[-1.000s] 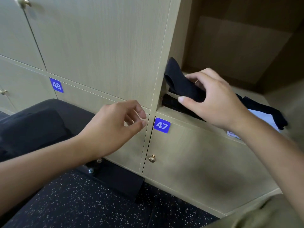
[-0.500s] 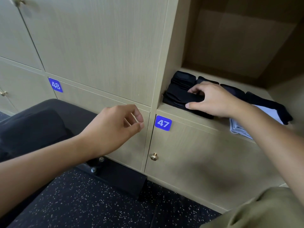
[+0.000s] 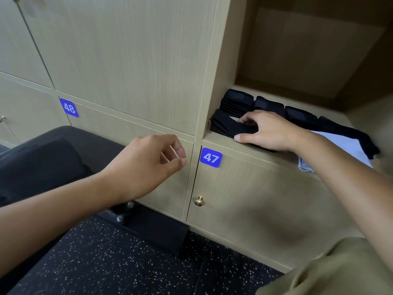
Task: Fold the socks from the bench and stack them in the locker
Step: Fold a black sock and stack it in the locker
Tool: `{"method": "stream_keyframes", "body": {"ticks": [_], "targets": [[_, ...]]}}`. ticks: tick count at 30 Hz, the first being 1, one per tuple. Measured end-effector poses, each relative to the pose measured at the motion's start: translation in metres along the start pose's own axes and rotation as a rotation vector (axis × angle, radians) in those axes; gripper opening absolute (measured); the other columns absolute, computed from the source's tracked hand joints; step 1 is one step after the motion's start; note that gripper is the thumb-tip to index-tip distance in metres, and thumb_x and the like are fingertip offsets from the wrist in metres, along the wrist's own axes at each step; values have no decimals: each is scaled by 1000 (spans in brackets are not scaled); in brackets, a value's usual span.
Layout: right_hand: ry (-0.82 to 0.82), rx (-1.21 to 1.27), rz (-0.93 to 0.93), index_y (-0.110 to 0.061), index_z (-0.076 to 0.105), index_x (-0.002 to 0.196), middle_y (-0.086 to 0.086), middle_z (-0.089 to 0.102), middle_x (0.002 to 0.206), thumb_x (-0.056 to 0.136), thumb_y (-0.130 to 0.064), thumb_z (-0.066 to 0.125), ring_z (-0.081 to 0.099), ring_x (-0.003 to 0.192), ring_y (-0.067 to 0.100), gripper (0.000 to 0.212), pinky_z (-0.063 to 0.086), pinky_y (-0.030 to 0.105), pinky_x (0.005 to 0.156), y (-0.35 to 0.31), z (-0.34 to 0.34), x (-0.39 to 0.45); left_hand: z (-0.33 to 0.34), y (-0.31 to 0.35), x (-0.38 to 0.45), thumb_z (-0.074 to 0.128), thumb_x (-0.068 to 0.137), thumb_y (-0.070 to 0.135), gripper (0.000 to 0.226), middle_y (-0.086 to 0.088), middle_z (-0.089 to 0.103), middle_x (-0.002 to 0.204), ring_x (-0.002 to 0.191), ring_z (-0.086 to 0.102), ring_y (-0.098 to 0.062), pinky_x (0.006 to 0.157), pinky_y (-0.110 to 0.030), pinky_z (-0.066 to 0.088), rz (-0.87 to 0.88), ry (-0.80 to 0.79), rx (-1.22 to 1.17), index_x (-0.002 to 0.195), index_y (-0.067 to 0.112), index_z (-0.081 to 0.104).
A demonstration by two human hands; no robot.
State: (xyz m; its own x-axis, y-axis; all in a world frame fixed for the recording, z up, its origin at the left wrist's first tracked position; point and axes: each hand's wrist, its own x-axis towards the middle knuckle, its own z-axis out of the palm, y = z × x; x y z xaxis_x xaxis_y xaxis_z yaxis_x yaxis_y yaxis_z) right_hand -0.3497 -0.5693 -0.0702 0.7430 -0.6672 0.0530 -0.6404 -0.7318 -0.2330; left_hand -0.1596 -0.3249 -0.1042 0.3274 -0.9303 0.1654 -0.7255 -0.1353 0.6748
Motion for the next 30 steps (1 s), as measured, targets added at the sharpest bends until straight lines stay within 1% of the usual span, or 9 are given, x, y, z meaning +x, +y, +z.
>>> {"method": "stream_keyframes", "body": {"ticks": [7, 12, 14, 16, 18, 19, 23, 27, 30], "targets": [[-24, -9, -20, -22, 57, 139, 0, 55, 138, 88, -45, 73, 51, 129, 17, 58, 36, 25, 102, -1, -1, -2, -2, 0, 0, 67, 90, 43, 7, 18, 72, 82, 79, 66, -1, 76, -29, 55, 9, 12, 13, 86, 37, 65], [-32, -19, -25, -22, 56, 138, 0, 55, 139, 89, -40, 74, 50, 129, 17, 56, 35, 22, 98, 0, -1, -2, -4, 1, -2, 66, 90, 43, 7, 17, 72, 82, 79, 66, -1, 78, -31, 56, 11, 9, 25, 87, 37, 65], [-14, -24, -20, -23, 54, 141, -1, 56, 138, 87, -42, 75, 51, 127, 16, 61, 36, 23, 99, 0, -2, -2, -7, 1, -1, 66, 90, 44, 7, 16, 72, 82, 79, 66, 0, 78, -31, 56, 11, 12, 44, 88, 37, 65], [27, -31, -30, -24, 52, 142, -3, 56, 137, 86, -45, 74, 50, 127, 15, 63, 39, 27, 102, -3, -3, -4, -12, 0, 0, 65, 91, 44, 7, 14, 72, 84, 80, 66, -1, 79, -31, 56, 10, 30, 74, 89, 37, 65], [100, -37, -56, -26, 55, 139, -5, 56, 135, 88, -47, 72, 50, 128, 15, 58, 43, 36, 107, -8, -5, -8, -21, -2, 3, 65, 92, 43, 8, 13, 72, 85, 81, 66, -1, 80, -32, 56, 7, 62, 94, 90, 36, 65], [141, -35, -71, -27, 57, 136, -6, 57, 131, 89, -46, 70, 50, 127, 15, 52, 44, 40, 106, -12, -6, -12, -26, -4, 4, 65, 91, 43, 8, 13, 73, 85, 81, 66, -2, 81, -34, 56, 2, 78, 102, 89, 35, 65], [252, 8, -172, -27, 63, 117, -14, 60, 109, 94, -39, 65, 54, 109, 11, 26, 49, 38, 92, -37, -3, -27, -51, -13, 6, 66, 91, 44, 8, 15, 72, 86, 83, 67, -2, 83, -35, 57, -18, 94, 188, 90, 36, 66], [216, 86, -277, -29, 62, 107, -16, 61, 95, 94, -36, 65, 56, 93, 7, 15, 50, 36, 82, -70, 9, -38, -77, -20, 2, 68, 94, 41, 6, 14, 71, 90, 87, 69, -6, 81, -32, 56, -42, 96, 248, 94, 34, 68], [156, 119, -344, -32, 60, 108, -16, 60, 93, 95, -40, 62, 56, 89, 5, 16, 49, 33, 79, -95, 17, -43, -98, -31, -6, 71, 92, 39, 7, 15, 69, 92, 89, 66, -4, 82, -30, 53, -114, 78, 292, 96, 33, 69]]}}
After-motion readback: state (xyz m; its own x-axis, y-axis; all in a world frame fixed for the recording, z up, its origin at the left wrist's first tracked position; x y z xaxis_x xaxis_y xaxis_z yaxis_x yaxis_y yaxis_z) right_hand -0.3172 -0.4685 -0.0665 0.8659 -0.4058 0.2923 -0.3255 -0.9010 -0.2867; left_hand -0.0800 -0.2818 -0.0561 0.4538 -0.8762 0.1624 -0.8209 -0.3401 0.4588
